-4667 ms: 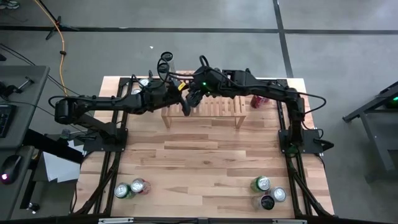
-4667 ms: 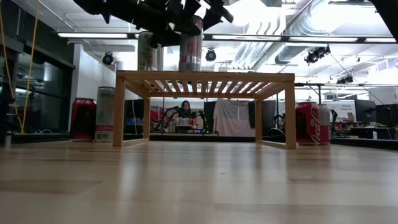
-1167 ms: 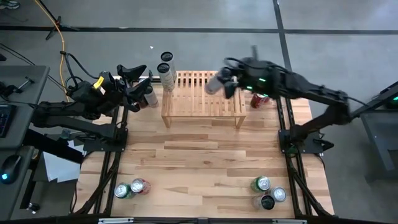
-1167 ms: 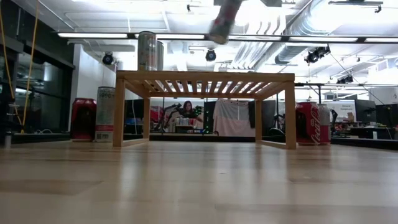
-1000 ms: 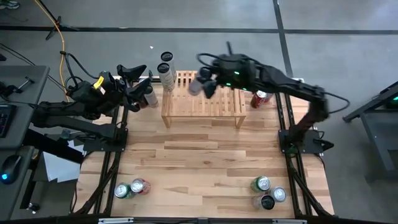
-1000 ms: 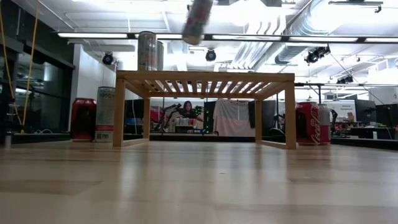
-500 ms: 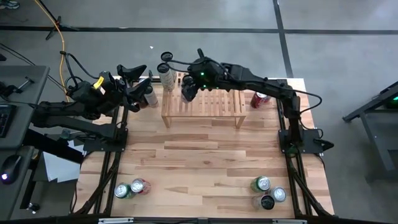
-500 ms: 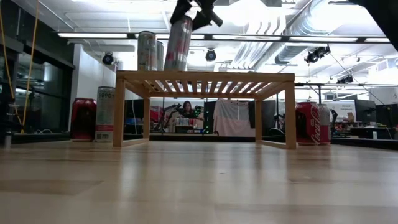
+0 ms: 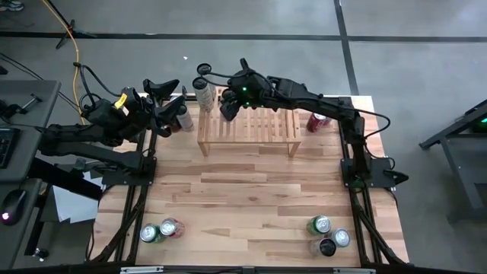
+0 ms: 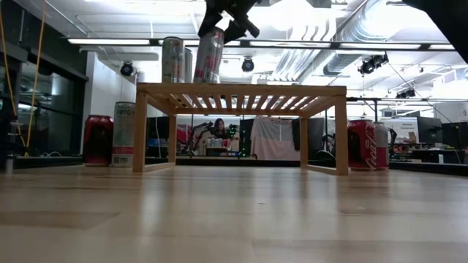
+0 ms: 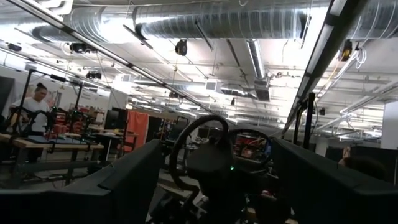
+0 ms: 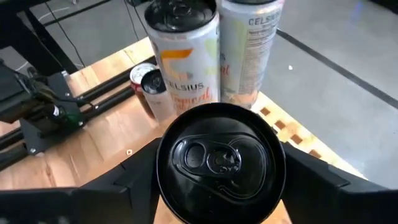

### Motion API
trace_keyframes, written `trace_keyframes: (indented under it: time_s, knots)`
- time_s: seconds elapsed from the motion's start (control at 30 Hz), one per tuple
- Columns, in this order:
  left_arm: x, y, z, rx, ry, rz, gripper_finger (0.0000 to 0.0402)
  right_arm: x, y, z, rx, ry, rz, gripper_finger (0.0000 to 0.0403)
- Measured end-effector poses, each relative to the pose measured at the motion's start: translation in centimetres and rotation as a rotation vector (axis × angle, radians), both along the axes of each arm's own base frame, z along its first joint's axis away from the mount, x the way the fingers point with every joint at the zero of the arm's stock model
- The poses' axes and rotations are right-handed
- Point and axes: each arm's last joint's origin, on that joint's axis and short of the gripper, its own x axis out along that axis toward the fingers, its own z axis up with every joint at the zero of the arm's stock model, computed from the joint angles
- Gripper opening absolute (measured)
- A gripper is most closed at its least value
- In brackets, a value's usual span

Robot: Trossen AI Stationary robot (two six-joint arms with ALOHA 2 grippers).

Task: Place canned beverage on shelf
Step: Put the top right white pink soda can on the shelf

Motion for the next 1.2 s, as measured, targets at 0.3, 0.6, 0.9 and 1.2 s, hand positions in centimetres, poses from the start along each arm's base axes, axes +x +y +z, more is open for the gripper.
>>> trace_keyframes:
  time_s: [0.3, 0.6, 0.9, 1.2]
  knots:
    - [0.0, 0.0, 0.0, 0.0, 0.0, 0.0, 0.0296, 0.4, -0.1, -0.5, -0.029, 0.021, 0.032, 0.0307]
    - [0.0, 0.0, 0.0, 0.007, 0.004, 0.005, 0.0296, 0.0, 0.0, 1.5, -0.106, 0.007, 0.08, 0.031]
    - [0.1, 0.2, -0.4, -0.017, 0.06, 0.079, 0.0296, -2.3, 0.5, 3.5, -0.195, 0.097, 0.142, 0.0312]
    - [2.3, 0.7, -3.9, -0.185, 0.336, 0.236, 0.0296, -7.8, 0.2, 6.0, -0.245, 0.27, 0.061, 0.0312]
